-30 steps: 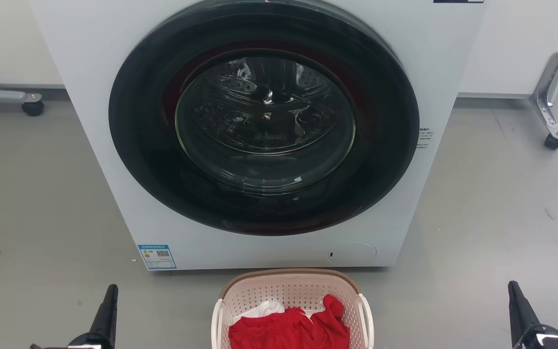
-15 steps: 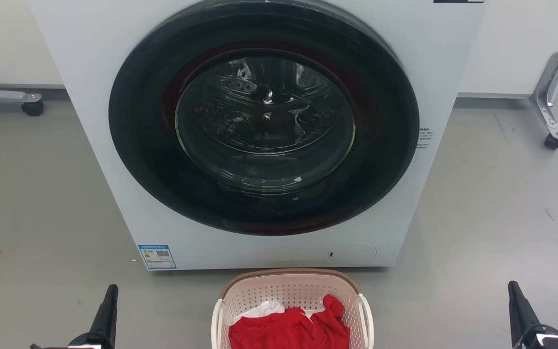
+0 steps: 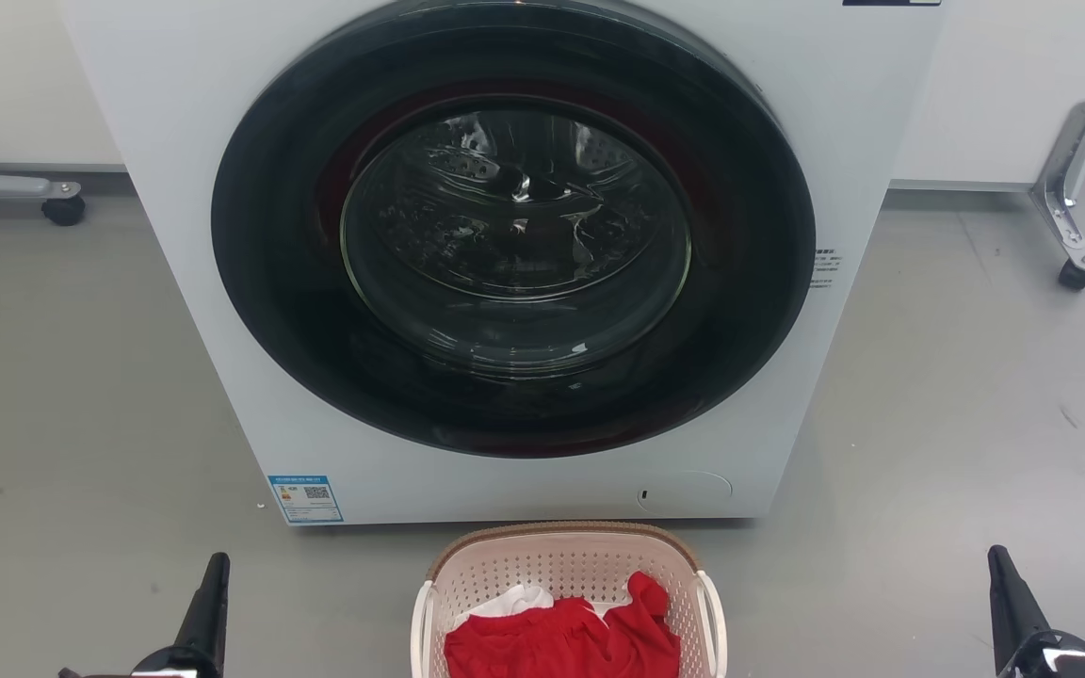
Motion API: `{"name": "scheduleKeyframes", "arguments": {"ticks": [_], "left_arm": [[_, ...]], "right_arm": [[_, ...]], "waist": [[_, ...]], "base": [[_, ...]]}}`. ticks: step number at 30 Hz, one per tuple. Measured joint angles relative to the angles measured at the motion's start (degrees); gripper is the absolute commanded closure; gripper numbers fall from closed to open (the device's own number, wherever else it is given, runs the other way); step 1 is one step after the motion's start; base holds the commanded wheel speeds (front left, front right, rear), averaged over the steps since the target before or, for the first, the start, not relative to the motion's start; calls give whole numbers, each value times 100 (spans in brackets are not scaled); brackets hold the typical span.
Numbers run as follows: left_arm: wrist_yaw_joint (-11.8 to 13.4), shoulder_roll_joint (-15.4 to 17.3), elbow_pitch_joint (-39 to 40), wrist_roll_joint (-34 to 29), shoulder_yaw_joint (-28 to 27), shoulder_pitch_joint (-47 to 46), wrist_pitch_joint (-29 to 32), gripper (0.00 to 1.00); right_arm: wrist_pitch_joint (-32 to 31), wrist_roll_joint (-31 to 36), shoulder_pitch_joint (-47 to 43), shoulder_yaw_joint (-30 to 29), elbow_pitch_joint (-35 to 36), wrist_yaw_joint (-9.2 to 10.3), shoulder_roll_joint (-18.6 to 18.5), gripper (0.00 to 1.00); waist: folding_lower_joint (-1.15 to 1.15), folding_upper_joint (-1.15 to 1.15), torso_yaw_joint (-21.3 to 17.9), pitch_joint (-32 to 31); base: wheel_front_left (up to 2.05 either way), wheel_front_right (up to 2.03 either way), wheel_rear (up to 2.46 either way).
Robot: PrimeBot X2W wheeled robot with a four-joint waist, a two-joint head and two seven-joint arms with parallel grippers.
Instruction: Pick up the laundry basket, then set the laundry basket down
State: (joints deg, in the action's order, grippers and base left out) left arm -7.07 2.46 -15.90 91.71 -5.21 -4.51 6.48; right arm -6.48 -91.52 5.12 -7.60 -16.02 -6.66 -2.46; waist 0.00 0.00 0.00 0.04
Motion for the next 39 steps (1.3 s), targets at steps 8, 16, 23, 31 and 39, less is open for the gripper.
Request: {"name": "scheduleKeyframes", "arguments": {"ticks": [8, 16, 23, 31, 39], "left_arm": [[0, 0, 0, 0, 0, 0, 0, 100], [0, 0, -1, 0, 0, 0, 0, 100], [0, -1, -1, 0, 0, 0, 0, 100], [0, -1, -2, 0, 0, 0, 0, 100], [0, -1, -2, 0, 0, 0, 0, 100]], "right_arm": [[0, -8, 0, 0, 0, -9, 0, 100], [0, -8, 0, 0, -2, -13, 0, 100], [0, -8, 0, 0, -2, -15, 0, 100], [0, -8, 0, 0, -3, -15, 0, 100], [0, -8, 0, 0, -4, -15, 0, 100]], "waist": [[0, 0, 0, 0], [0, 0, 0, 0], [0, 0, 0, 0], [0, 0, 0, 0], [0, 0, 0, 0]], "base": [[0, 0, 0], [0, 0, 0], [0, 0, 0], [0, 0, 0], [0, 0, 0]]}}
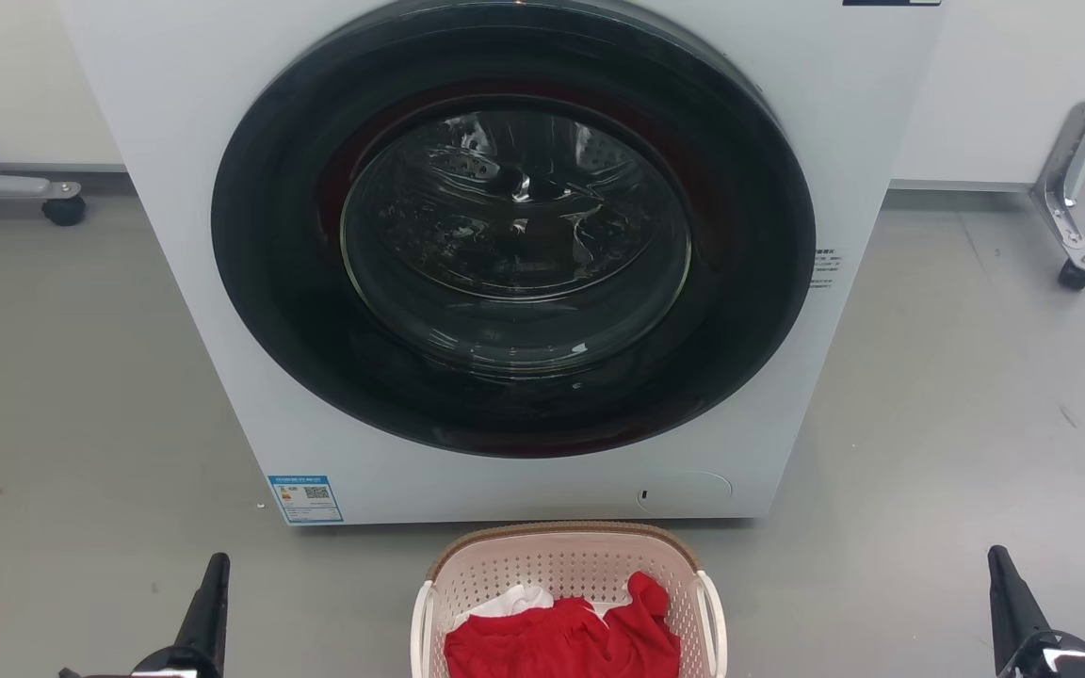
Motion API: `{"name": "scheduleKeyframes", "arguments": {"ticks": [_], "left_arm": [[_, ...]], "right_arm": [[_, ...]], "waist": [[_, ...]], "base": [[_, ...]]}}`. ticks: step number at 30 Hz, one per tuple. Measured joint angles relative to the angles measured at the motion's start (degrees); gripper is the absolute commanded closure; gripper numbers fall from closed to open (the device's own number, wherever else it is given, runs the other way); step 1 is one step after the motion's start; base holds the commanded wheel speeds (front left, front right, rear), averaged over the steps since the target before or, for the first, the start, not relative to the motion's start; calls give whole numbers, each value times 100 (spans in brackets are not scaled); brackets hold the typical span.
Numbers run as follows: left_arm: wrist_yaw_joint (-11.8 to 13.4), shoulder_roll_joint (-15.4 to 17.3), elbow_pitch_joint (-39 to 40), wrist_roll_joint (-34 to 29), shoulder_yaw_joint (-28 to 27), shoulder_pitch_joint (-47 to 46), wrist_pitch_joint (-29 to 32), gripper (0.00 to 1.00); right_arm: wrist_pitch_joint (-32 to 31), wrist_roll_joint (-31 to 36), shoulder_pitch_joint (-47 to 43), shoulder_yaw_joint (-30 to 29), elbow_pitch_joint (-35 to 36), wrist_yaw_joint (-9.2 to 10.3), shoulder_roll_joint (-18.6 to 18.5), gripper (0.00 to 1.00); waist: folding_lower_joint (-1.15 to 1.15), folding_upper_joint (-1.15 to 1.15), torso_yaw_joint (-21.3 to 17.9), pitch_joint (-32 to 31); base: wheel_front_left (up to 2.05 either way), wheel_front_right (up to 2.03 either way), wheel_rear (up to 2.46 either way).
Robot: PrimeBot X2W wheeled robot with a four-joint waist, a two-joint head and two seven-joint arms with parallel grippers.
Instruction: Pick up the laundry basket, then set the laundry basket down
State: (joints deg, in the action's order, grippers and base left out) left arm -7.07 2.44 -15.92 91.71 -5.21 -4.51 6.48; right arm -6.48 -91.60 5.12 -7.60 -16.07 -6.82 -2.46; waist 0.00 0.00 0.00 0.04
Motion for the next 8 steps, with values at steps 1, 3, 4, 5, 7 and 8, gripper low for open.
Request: {"name": "scheduleKeyframes", "arguments": {"ticks": [1, 3, 4, 5, 7, 8], "left_arm": [[0, 0, 0, 0, 0, 0, 0, 100], [0, 0, 0, 0, 0, 0, 0, 100], [0, 0, -1, 0, 0, 0, 0, 100], [0, 0, -1, 0, 0, 0, 0, 100], [0, 0, -1, 0, 0, 0, 0, 100], [0, 0, -1, 0, 0, 0, 0, 100]], "right_arm": [[0, 0, 0, 0, 0, 0, 0, 100], [0, 0, 0, 0, 0, 0, 0, 100], [0, 0, 0, 0, 0, 0, 0, 100], [0, 0, 0, 0, 0, 0, 0, 100], [0, -1, 0, 0, 0, 0, 0, 100], [0, 0, 0, 0, 0, 0, 0, 100]], "waist": [[0, 0, 0, 0], [0, 0, 0, 0], [0, 0, 0, 0], [0, 0, 0, 0], [0, 0, 0, 0], [0, 0, 0, 0]], "base": [[0, 0, 0], [0, 0, 0], [0, 0, 0], [0, 0, 0], [0, 0, 0], [0, 0, 0]]}}
